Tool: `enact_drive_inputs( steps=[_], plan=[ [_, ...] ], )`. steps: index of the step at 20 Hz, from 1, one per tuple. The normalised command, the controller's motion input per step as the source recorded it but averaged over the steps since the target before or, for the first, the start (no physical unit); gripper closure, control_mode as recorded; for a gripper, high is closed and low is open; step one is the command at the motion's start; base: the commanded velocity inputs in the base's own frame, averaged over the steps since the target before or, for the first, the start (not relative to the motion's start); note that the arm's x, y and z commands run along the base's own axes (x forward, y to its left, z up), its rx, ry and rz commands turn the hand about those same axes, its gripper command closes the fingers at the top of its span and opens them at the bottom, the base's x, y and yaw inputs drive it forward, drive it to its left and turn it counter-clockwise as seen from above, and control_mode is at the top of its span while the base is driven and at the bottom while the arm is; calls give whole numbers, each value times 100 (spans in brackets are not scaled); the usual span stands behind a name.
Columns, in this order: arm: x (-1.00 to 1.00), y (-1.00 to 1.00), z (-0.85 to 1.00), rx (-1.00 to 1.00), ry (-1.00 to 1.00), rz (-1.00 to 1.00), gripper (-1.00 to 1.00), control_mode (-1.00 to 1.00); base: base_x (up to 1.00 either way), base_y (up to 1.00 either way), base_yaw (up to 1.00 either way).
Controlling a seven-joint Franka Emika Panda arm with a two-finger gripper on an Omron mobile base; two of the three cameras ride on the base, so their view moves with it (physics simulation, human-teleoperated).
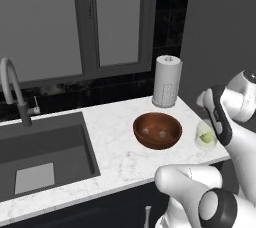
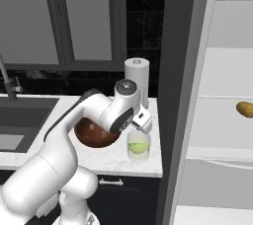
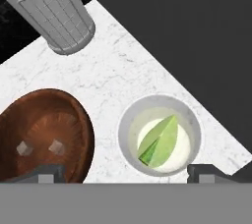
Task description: Grab a lemon wedge from the fridge and one ice cube from the ice bowl, and put them in the glass of lemonade.
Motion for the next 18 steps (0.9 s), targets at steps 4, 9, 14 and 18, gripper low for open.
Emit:
enact_drive_inputs(
  steps=[4, 9, 14, 18],
  plan=[
    [-9, 26, 32, 0, 0, 18, -100, -100, 0, 0, 0],
    [-6, 22, 31, 0, -1, 13, -100, -100, 0, 0, 0],
    [0, 36, 22, 0, 2, 9, -100, -100, 0, 0, 0],
    [14, 32, 16, 0, 24, 9, -100, -100, 0, 0, 0]
  ],
)
